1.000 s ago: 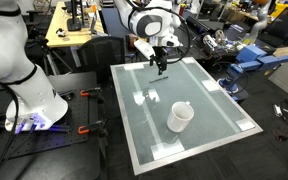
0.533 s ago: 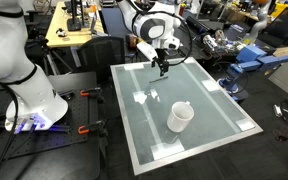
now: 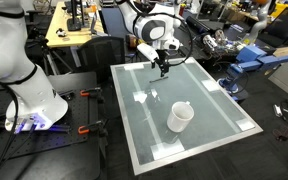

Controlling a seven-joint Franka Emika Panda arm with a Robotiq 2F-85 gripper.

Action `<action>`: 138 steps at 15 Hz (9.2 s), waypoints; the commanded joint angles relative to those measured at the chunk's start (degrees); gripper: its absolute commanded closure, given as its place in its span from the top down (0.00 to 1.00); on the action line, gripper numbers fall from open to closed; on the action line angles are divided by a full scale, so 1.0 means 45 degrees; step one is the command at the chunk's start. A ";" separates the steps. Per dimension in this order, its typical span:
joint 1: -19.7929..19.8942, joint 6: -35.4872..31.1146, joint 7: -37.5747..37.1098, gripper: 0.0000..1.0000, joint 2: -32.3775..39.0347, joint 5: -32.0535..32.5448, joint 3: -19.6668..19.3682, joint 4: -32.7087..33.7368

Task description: Put the pen in the mug cup

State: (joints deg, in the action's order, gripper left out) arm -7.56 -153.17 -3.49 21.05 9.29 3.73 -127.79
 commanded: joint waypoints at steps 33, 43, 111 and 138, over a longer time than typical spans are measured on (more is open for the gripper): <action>-0.0119 -0.0574 0.0365 0.00 0.2701 -0.0121 -0.0114 0.2224; 0.0315 -0.0307 0.1141 0.03 0.0191 -0.1238 0.0605 0.0538; -0.0257 1.0602 -2.3601 0.03 -0.2356 1.4671 0.0453 0.0625; 0.0799 1.2150 -2.9434 0.03 -0.0712 1.6118 -0.0253 0.0529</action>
State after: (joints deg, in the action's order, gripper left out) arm -3.72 -100.90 -132.54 16.23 80.64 2.50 -125.51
